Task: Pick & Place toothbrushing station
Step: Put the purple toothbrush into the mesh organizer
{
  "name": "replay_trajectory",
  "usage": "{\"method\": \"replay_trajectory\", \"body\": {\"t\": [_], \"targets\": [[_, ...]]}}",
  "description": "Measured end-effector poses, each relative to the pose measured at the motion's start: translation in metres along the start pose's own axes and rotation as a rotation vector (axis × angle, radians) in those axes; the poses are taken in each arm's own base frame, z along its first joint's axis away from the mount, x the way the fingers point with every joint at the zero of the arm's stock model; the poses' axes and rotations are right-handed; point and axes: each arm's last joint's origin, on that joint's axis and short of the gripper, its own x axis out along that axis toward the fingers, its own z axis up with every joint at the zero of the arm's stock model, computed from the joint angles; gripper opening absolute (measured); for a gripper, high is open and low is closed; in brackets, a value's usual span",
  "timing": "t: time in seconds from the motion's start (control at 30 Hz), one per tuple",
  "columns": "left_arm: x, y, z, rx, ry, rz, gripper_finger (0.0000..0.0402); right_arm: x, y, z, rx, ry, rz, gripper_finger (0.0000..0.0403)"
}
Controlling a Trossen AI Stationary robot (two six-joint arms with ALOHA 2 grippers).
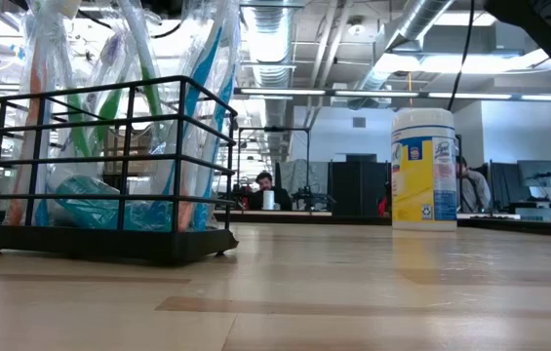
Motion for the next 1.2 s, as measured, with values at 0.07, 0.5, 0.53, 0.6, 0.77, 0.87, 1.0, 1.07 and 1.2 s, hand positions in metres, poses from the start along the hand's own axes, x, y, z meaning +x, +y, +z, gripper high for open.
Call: {"method": "replay_trajectory", "body": {"t": [0.07, 0.5, 0.53, 0.6, 0.77, 0.87, 1.0, 1.07, 1.2], "targets": [[-0.002, 0.000, 0.001, -0.002, -0.002, 0.001, 0.0092, -0.003, -0.002, -0.001, 0.028, 0.005, -0.002, 0.0005], [-0.023, 0.006, 0.008, -0.024, 0.044, -0.018, 0.0103, -0.003, 0.002, -0.009, 0.146, 0.063, 0.029, 0.0004], [-0.025, 0.005, 0.008, -0.024, 0.046, -0.025, 0.0103, -0.001, 0.004, -0.010, 0.155, 0.070, 0.037, 0.0004], [-0.028, 0.004, 0.009, -0.028, 0.057, -0.042, 0.0104, 0.003, 0.010, -0.011, 0.183, 0.090, 0.058, 0.0004], [-0.035, 0.001, 0.008, -0.053, 0.098, -0.073, 0.0104, 0.014, 0.025, -0.016, 0.242, 0.192, 0.058, 0.0004], [-0.039, 0.000, 0.006, -0.080, 0.126, -0.078, 0.0104, 0.019, 0.032, -0.017, 0.256, 0.213, 0.087, 0.0004], [-0.044, 0.000, 0.006, -0.110, 0.150, -0.090, 0.0104, 0.026, 0.043, -0.017, 0.270, 0.244, 0.120, 0.0004], [-0.046, 0.000, 0.006, -0.116, 0.153, -0.095, 0.0104, 0.029, 0.048, -0.017, 0.280, 0.281, 0.109, 0.0004], [-0.050, 0.001, 0.007, -0.136, 0.154, -0.092, 0.0104, 0.030, 0.065, -0.011, 0.282, 0.360, 0.117, 0.0004]]}}
